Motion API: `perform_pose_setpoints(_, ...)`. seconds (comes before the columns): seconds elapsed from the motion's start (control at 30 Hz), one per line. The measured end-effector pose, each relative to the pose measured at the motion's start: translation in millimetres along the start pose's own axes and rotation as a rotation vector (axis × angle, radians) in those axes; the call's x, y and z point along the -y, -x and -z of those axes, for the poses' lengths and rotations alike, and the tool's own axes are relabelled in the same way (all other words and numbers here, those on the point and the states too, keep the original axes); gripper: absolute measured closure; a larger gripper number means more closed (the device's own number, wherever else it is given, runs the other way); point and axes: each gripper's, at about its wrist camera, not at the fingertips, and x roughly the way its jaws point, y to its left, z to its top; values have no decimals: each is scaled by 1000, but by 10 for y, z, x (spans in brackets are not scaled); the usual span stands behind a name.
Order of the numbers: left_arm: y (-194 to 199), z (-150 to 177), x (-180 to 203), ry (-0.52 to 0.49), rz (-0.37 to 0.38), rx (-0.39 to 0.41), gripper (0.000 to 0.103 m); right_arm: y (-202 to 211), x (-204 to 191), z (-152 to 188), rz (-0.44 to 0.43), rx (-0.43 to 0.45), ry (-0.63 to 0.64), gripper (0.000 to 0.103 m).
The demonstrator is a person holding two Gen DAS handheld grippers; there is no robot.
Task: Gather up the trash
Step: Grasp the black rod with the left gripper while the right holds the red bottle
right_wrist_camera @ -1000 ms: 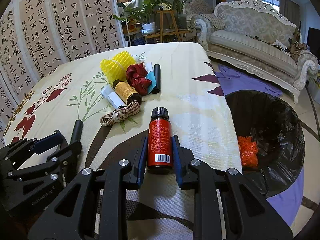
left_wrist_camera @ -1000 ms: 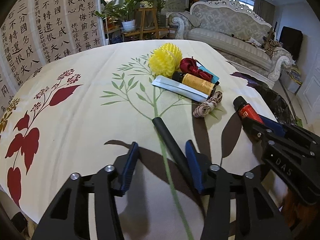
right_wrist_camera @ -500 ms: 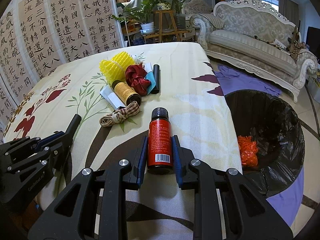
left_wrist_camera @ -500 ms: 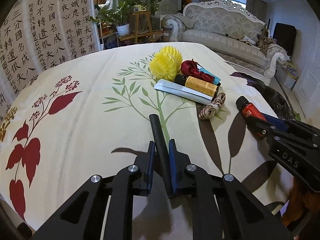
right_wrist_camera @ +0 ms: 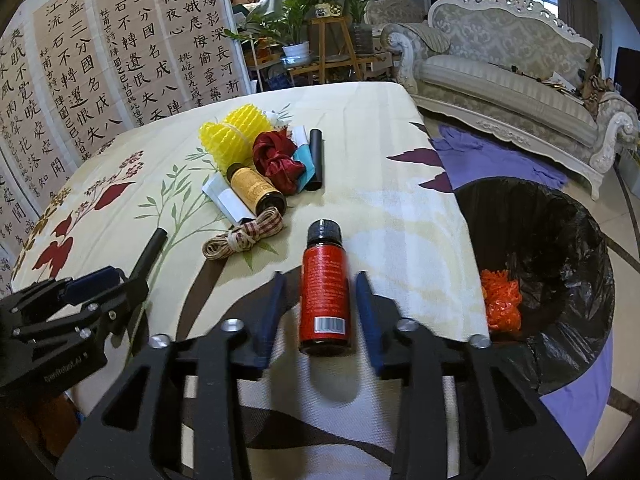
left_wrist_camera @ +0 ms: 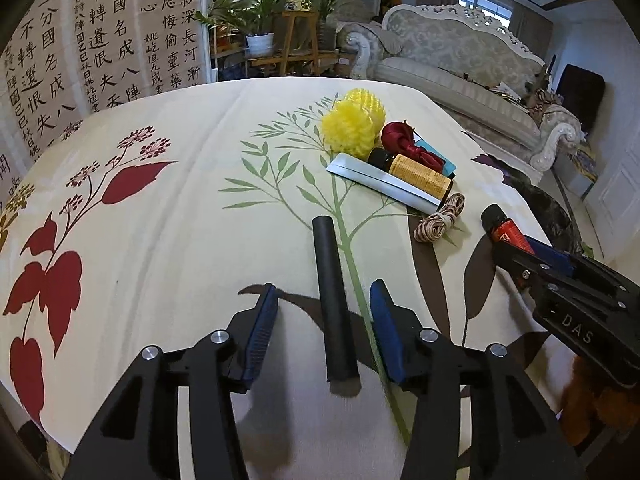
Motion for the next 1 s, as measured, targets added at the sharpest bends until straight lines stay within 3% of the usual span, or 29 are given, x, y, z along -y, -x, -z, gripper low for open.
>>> perform_pose_setpoints(0.2, 4, 43, 48, -42, -40, 19, 59, -21, -14, -31, 6, -12, -1, 63)
perform_pose_setpoints(0.27, 10, 59, 63, -61, -57, 28, 75, -25, -12, -44, 7, -16, -5, 63)
perform_pose_setpoints(0.43, 15, 68, 15, -72, -76, 42, 90, -38, -17, -68, 19, -22, -1, 64)
perform_pose_setpoints(0.6, 11, 46, -34, -53, -49, 47, 90, -52, -51, -65, 36, -25, 17, 80)
perform_pose_setpoints(1.0, 20, 26, -162, 29, 13, 50, 90, -1, -82, -64, 44, -6, 26, 80)
